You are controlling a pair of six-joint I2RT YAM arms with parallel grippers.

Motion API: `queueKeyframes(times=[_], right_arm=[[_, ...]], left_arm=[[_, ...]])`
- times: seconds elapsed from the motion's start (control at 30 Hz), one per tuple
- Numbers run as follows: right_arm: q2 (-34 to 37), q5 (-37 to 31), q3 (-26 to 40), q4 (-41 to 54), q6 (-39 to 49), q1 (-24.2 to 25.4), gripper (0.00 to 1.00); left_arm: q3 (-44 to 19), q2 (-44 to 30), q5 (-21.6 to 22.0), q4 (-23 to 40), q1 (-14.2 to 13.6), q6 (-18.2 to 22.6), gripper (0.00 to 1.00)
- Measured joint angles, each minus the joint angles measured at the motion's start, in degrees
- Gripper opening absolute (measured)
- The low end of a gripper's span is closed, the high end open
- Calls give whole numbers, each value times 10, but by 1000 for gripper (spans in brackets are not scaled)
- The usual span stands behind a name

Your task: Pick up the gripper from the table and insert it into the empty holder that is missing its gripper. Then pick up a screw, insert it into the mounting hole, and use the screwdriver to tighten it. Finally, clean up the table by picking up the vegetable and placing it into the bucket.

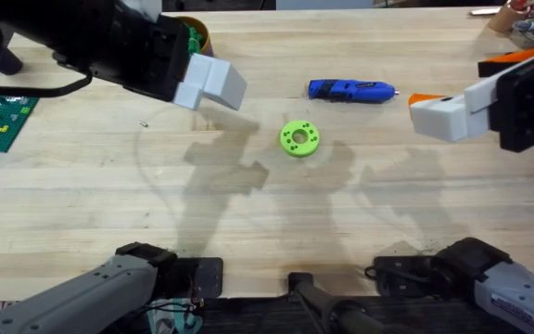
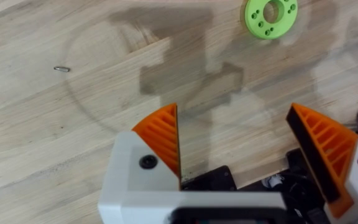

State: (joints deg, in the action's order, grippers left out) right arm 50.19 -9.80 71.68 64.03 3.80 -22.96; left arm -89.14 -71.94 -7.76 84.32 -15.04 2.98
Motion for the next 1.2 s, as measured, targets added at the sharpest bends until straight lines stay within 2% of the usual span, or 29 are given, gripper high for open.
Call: queueKeyframes(times=[1.2], right_arm=[[-2,0,0,8,0,0,919]], left_arm=[[1,-1,0,4,0,0,998]])
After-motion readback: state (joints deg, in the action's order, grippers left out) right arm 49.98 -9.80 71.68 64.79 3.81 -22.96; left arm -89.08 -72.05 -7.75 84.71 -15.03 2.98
